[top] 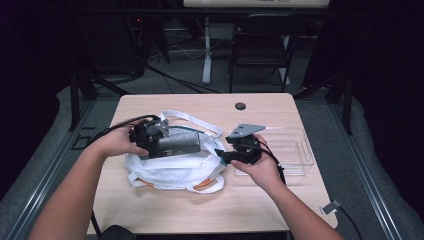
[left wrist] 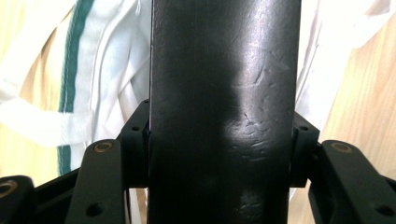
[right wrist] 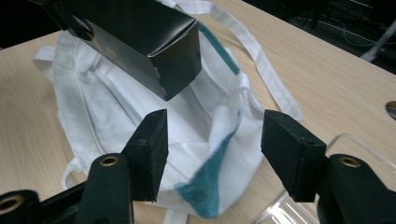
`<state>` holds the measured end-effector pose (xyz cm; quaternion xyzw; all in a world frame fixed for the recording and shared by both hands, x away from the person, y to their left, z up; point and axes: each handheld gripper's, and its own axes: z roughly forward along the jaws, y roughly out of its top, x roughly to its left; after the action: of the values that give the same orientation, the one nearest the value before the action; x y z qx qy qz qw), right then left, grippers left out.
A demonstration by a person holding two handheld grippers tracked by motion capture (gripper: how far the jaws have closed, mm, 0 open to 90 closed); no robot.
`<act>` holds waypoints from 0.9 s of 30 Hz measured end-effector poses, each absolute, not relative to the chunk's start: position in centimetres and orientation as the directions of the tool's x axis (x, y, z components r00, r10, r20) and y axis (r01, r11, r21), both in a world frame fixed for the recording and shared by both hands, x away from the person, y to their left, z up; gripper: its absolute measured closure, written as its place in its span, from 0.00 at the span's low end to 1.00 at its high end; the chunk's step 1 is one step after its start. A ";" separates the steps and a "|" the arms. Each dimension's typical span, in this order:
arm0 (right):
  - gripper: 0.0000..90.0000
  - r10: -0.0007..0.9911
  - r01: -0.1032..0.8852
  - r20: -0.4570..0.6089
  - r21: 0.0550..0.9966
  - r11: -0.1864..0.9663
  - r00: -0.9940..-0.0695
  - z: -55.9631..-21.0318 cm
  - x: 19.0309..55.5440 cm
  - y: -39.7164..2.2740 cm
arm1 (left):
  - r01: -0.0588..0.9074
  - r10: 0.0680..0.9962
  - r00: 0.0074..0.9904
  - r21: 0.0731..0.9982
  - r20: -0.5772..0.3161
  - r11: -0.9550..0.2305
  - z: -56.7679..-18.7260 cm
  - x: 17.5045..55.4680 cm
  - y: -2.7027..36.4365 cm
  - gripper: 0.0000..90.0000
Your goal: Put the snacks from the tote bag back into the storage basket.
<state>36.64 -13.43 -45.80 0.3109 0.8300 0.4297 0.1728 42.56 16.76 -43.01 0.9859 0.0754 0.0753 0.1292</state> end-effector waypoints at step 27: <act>0.36 0.550 0.341 -0.069 0.718 0.606 -0.832 -45.0 39.1 -16.2 | 0.048 0.086 0.985 0.244 0.149 -0.969 -41.1 43.7 10.9 0.48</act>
<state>39.11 -16.18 -44.99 0.2519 0.8847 0.3652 0.1428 43.73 10.85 -41.09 0.9889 0.0339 0.0795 0.1207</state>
